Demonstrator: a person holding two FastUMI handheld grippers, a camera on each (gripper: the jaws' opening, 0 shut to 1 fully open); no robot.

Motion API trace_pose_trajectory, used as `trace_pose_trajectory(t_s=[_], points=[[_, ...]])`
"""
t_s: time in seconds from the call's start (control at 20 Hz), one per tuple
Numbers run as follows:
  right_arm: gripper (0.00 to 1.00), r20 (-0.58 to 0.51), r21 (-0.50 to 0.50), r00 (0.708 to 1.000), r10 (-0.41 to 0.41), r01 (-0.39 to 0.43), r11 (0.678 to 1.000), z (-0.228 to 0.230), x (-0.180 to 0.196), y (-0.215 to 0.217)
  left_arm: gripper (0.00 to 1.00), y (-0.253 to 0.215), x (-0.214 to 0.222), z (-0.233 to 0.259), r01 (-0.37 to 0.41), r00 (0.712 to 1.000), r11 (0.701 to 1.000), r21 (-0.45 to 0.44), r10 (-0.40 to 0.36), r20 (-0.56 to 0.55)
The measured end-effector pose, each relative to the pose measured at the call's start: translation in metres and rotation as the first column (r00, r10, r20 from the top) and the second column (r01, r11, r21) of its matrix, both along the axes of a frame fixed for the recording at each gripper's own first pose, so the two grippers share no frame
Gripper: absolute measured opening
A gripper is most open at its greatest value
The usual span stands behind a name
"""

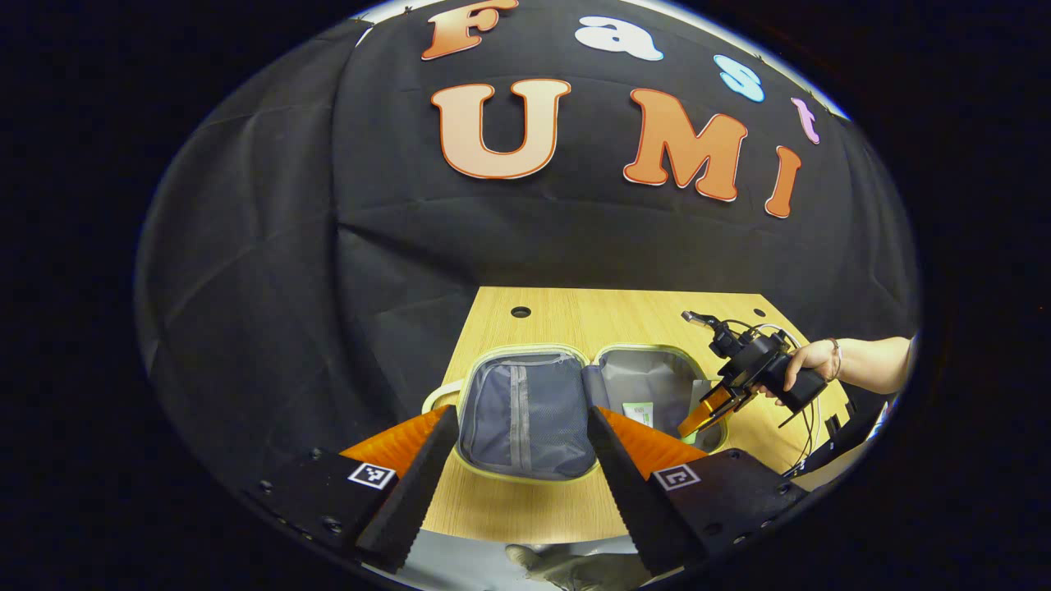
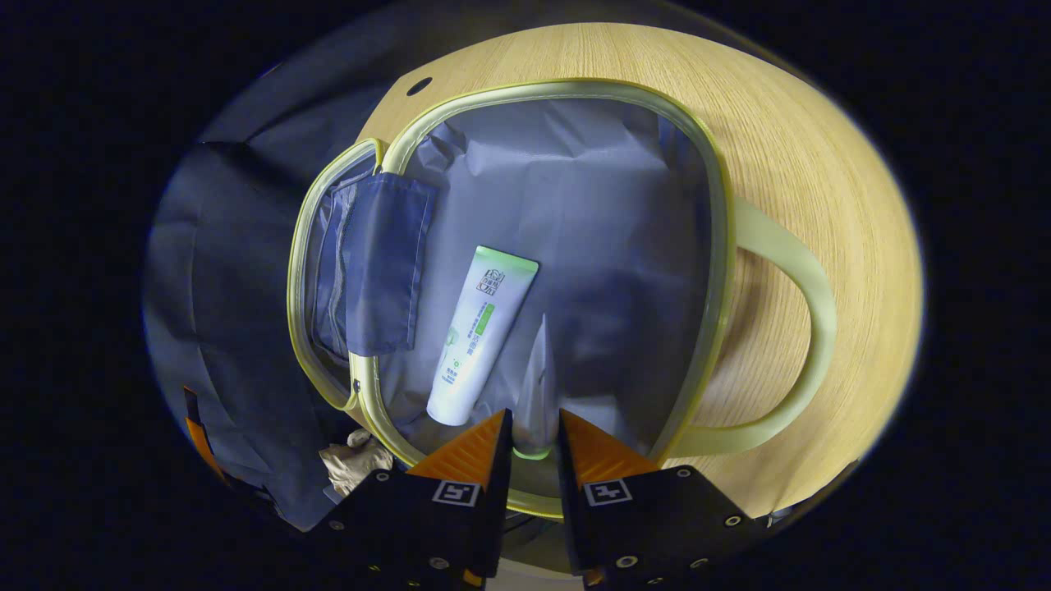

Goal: First open the suitcase, pack the skin care products into it, and then close the suitcase.

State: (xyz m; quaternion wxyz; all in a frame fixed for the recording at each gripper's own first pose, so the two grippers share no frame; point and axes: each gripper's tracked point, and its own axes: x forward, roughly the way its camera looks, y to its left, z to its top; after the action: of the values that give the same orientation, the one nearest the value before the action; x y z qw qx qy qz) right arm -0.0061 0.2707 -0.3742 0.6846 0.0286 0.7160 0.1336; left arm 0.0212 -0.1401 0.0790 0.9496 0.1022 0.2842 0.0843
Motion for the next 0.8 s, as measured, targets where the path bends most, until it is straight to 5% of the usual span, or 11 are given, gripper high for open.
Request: trace_pose_trajectory(t_s=[0.1,0.2,0.3,0.45,0.65,0.8], points=[[0.32,0.033,0.01,0.999,0.008,-0.009,1.0,0.006,0.003,0.001,0.98,0.004,0.007,-0.009,0.0,1.0,1.0,-0.016,0.0,0.003],[0.72,0.081,0.034,0.997,0.004,-0.007,0.999,0.021,0.006,0.003,0.98,0.016,0.007,-0.012,0.0,1.0,1.0,-0.023,0.0,0.012],[0.86,0.158,0.08,0.987,-0.008,-0.005,0.997,0.041,0.014,0.006,0.98,0.035,0.002,-0.019,0.008,1.0,0.999,-0.041,-0.008,0.019],[0.94,0.318,0.166,0.947,-0.042,-0.012,0.986,0.075,0.032,0.013,0.98,0.077,0.005,-0.037,0.002,1.0,0.992,-0.124,0.0,0.017],[0.96,0.552,0.223,0.831,-0.068,-0.068,0.972,0.121,0.054,0.012,0.98,0.172,0.045,-0.082,-0.007,0.999,0.972,-0.236,0.017,0.042],[0.96,0.642,0.238,0.762,-0.088,-0.089,0.967,0.147,0.055,0.006,0.97,0.265,0.083,-0.128,-0.078,0.994,0.932,-0.353,0.099,0.041]])
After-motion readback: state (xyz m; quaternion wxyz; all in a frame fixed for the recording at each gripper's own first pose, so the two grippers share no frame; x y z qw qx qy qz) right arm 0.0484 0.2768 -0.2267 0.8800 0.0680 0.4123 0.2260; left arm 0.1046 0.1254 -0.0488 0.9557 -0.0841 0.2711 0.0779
